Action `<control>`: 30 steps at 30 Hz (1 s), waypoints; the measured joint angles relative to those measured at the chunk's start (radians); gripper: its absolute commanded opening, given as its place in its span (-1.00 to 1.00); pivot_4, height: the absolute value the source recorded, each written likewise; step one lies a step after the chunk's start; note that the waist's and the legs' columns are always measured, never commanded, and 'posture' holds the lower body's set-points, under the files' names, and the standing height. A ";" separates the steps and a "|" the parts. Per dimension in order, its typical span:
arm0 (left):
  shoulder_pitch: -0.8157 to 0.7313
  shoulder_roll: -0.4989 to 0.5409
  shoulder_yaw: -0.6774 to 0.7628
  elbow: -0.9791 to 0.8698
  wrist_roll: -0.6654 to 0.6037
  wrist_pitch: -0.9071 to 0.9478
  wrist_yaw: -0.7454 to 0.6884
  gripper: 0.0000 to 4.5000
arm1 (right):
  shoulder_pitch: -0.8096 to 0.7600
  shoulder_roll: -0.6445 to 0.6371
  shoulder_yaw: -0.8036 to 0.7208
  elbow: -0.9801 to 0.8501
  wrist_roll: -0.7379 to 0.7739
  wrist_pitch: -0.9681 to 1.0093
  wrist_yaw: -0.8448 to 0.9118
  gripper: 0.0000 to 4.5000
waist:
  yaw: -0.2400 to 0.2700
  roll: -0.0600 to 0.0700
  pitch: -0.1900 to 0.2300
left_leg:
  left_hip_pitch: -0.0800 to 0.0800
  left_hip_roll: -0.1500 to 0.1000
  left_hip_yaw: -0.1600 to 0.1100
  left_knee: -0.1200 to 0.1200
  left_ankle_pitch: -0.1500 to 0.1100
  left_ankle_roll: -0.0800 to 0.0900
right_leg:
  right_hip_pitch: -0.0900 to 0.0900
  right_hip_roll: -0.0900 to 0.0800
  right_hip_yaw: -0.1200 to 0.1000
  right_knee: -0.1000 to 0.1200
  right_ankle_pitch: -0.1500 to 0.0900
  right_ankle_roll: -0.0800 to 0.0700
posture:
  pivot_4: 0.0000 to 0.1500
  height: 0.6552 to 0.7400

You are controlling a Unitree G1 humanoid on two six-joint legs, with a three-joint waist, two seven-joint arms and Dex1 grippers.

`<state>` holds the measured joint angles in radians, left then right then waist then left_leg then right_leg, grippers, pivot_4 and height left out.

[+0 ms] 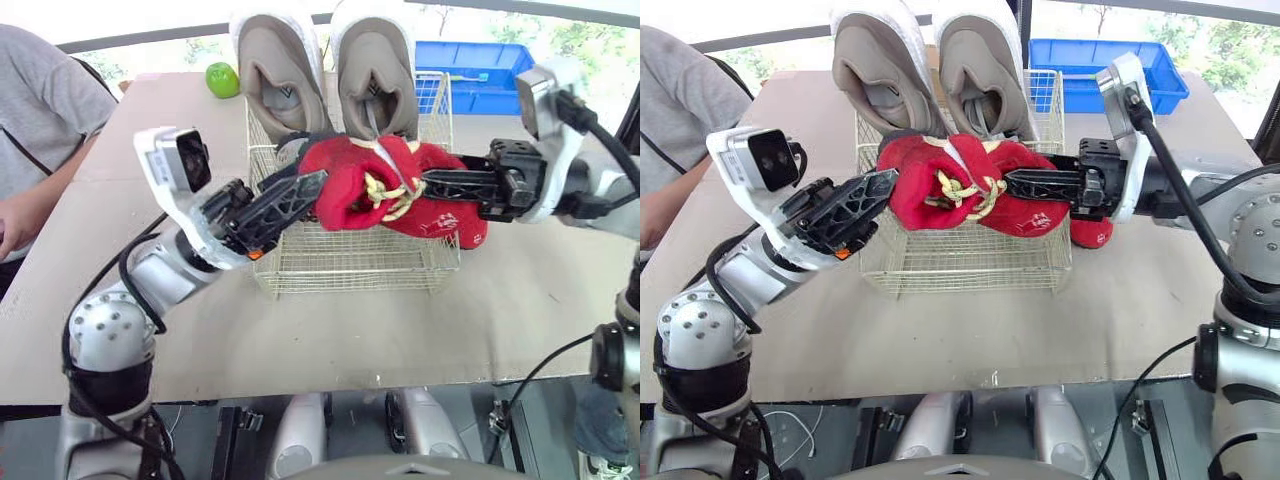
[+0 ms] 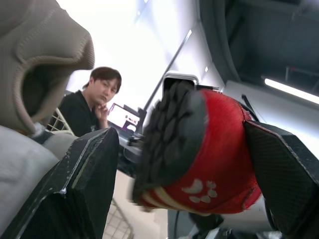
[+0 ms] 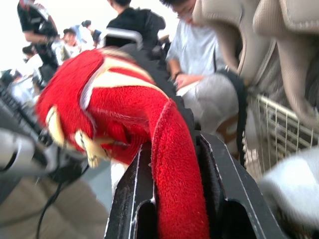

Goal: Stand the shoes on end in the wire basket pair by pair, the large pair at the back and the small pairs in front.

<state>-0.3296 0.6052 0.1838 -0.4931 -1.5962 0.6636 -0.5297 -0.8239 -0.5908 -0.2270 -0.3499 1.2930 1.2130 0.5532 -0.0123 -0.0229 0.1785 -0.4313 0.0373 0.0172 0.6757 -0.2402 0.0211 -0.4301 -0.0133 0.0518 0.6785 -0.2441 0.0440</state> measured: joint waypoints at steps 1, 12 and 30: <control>0.006 -0.018 0.002 -0.011 -0.005 -0.005 0.015 0.88 | 0.009 0.015 -0.010 -0.012 0.021 -0.006 -0.033 -0.89 | 0.000 0.000 0.000 | 0.000 0.000 0.000 0.000 0.000 0.000 | 0.000 0.000 0.000 0.000 0.000 0.000 | 1.00 1.00; 0.000 0.013 0.099 0.101 -0.180 0.045 0.084 0.88 | 0.096 -0.075 -0.071 -0.059 0.358 -0.089 -0.142 -0.90 | -0.008 0.000 0.000 | 0.000 0.000 0.002 0.000 0.000 0.000 | 0.000 0.002 0.001 0.000 0.000 0.000 | 1.00 1.00; -0.040 -0.113 -0.048 0.031 0.048 0.088 0.001 0.88 | 0.098 -0.075 0.007 -0.042 0.382 -0.240 -0.273 -0.91 | -0.002 0.000 0.000 | 0.000 0.000 0.003 0.000 0.000 0.000 | 0.000 0.003 0.002 -0.001 0.000 0.000 | 1.00 1.00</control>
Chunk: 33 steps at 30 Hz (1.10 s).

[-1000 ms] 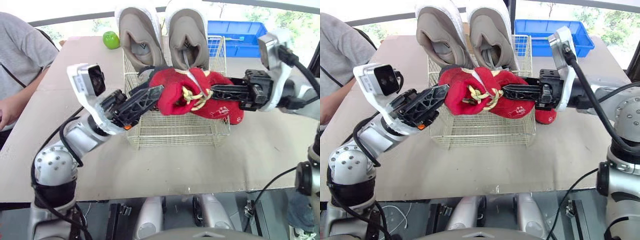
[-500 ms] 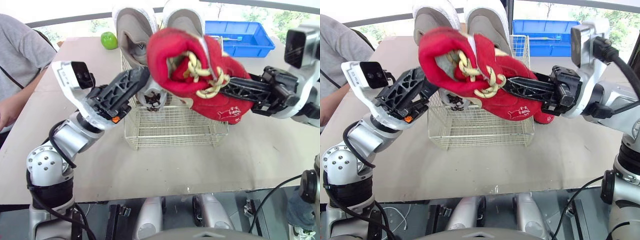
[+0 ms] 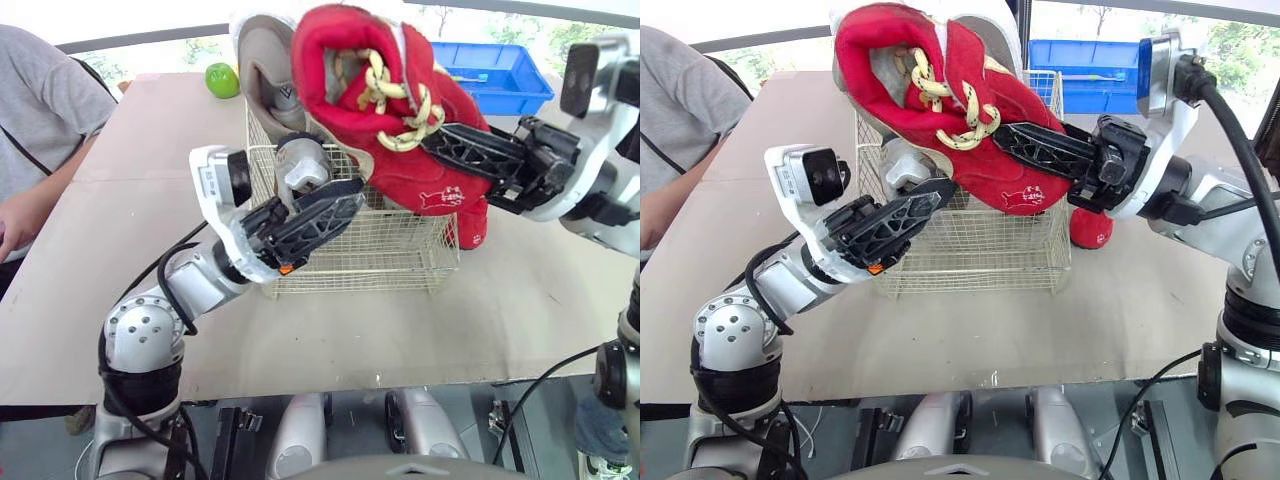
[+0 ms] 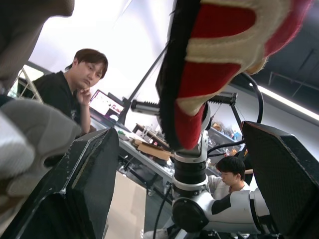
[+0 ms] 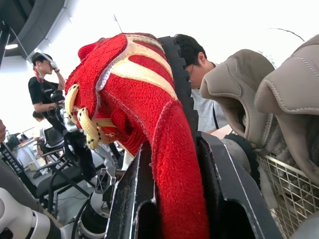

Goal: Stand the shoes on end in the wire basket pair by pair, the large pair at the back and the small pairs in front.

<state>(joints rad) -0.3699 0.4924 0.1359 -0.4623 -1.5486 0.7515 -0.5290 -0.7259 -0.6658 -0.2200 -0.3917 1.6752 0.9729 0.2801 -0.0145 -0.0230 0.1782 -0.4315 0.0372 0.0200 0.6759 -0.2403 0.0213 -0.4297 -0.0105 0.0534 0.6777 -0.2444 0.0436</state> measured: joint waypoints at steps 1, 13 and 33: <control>-0.007 -0.009 -0.003 0.000 0.003 -0.002 0.003 0.77 | 0.000 -0.003 0.000 0.002 0.000 0.000 0.000 -0.91 | 0.000 0.000 0.000 | 0.000 0.000 0.000 0.000 0.000 0.000 | 0.000 0.000 0.000 0.000 0.000 0.000 | 1.00 1.00; -0.038 -0.061 -0.017 0.034 0.026 -0.003 0.043 -1.00 | 0.000 0.027 0.041 0.003 -0.052 -0.042 -0.006 -0.91 | -0.001 0.000 0.000 | 0.000 0.000 0.000 0.000 0.000 0.000 | 0.000 0.001 0.000 0.000 0.000 0.000 | 1.00 1.00; -0.059 -0.067 0.004 0.031 -0.001 0.035 0.074 0.89 | 0.002 0.073 0.058 0.002 -0.176 -0.067 0.014 -0.91 | 0.000 0.000 0.000 | 0.000 0.000 0.000 0.000 0.000 0.000 | 0.000 0.000 0.000 0.000 0.000 0.000 | 1.00 1.00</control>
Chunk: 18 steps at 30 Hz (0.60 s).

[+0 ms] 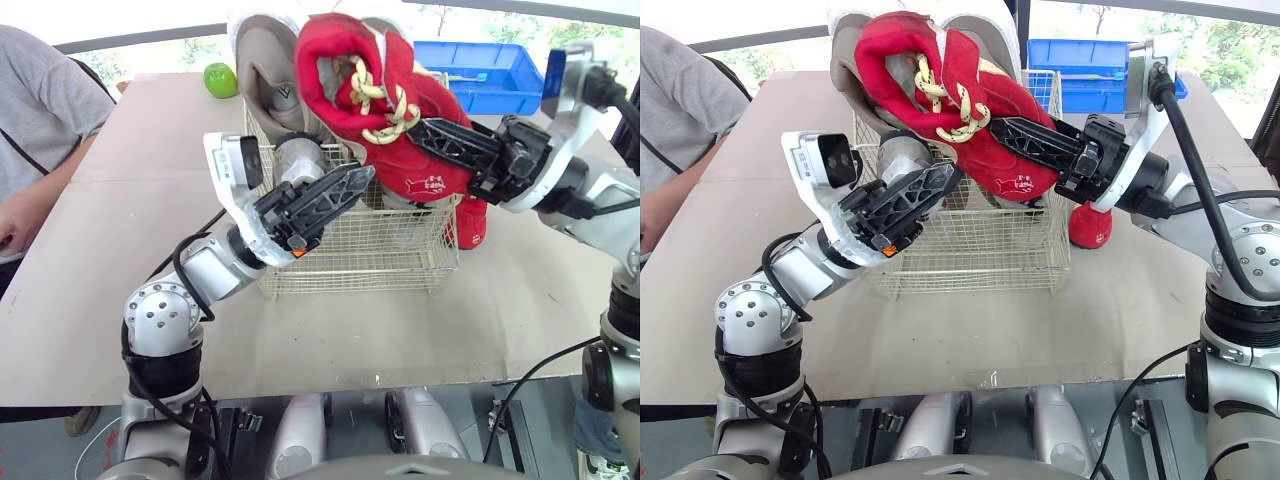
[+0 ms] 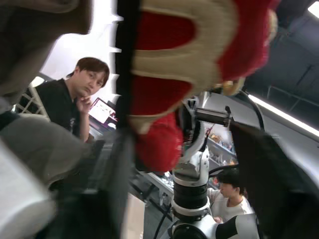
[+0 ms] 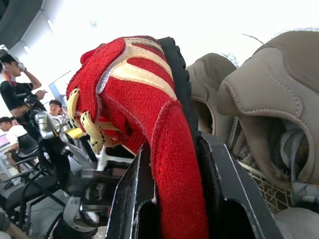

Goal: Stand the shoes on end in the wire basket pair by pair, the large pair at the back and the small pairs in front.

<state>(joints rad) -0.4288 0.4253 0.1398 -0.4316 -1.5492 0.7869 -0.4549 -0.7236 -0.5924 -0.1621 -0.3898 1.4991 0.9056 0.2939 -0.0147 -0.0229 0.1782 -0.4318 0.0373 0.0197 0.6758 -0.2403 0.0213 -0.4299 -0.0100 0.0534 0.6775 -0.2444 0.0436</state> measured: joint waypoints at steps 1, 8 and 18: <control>0.000 -0.003 0.000 -0.005 0.001 -0.001 0.006 0.89 | 0.002 0.000 -0.002 0.000 0.000 0.000 0.000 -0.91 | 0.000 0.000 0.000 | 0.000 0.000 0.000 0.000 0.000 0.000 | 0.000 0.000 0.000 0.000 0.000 0.000 | 1.00 1.00; -0.023 -0.020 -0.004 -0.003 0.026 -0.005 0.038 0.89 | 0.009 0.001 -0.009 0.000 0.002 -0.003 0.000 -0.91 | 0.000 0.000 0.000 | 0.000 0.000 0.000 0.000 0.000 0.000 | 0.000 0.000 0.000 0.000 0.000 0.000 | 1.00 1.00; -0.051 -0.063 -0.005 0.012 -0.009 -0.005 0.131 0.89 | 0.013 0.004 0.032 -0.030 0.061 0.022 0.031 -0.91 | 0.000 0.000 0.000 | 0.000 0.000 0.000 0.000 0.000 0.000 | 0.000 0.000 0.000 0.000 0.000 0.000 | 1.00 1.00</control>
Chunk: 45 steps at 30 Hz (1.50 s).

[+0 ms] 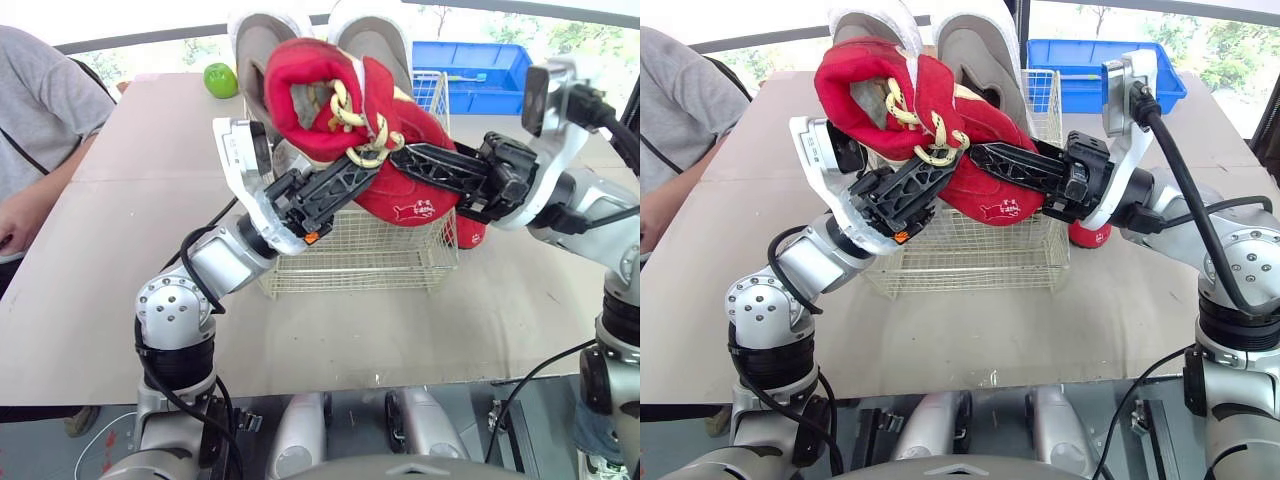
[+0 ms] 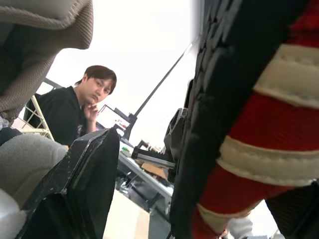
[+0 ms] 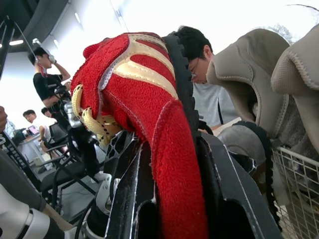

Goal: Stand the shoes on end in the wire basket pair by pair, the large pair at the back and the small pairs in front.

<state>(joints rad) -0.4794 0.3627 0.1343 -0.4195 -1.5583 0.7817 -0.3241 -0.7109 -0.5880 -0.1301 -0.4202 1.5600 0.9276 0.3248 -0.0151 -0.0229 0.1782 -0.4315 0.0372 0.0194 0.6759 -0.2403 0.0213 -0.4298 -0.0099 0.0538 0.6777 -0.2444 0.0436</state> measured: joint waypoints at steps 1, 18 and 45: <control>0.000 0.000 0.000 -0.001 0.000 0.000 0.000 0.89 | 0.000 -0.001 0.000 0.000 0.001 0.000 0.000 -0.91 | 0.000 0.000 0.000 | 0.000 0.000 0.000 0.000 0.000 0.000 | 0.000 0.000 0.000 0.000 0.000 0.000 | 1.00 1.00; 0.030 0.025 -0.005 -0.022 0.007 -0.001 -0.030 -0.84 | 0.002 0.006 -0.005 0.018 0.017 -0.025 -0.048 -0.91 | 0.000 0.000 0.000 | 0.000 0.000 0.000 0.000 0.000 0.000 | 0.000 0.000 0.000 -0.001 0.000 0.000 | 1.00 1.00; 0.220 0.431 0.198 -0.066 0.368 -0.105 -0.550 -0.84 | 0.596 -0.217 -0.085 -0.236 -0.680 -0.411 0.533 0.91 | 0.003 0.000 0.000 | 0.001 0.001 0.001 -0.003 0.000 0.000 | 0.000 -0.001 0.000 -0.005 0.000 0.000 | 1.00 1.00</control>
<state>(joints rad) -0.2597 0.7934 0.3327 -0.4851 -1.1900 0.6768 -0.8739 -0.1150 -0.8045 -0.2147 -0.6561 0.8796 0.5169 0.8579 -0.0124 -0.0230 0.1784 -0.4307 0.0384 0.0204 0.6732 -0.2403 0.0211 -0.4294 -0.0107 0.0543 0.6723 -0.2449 0.0438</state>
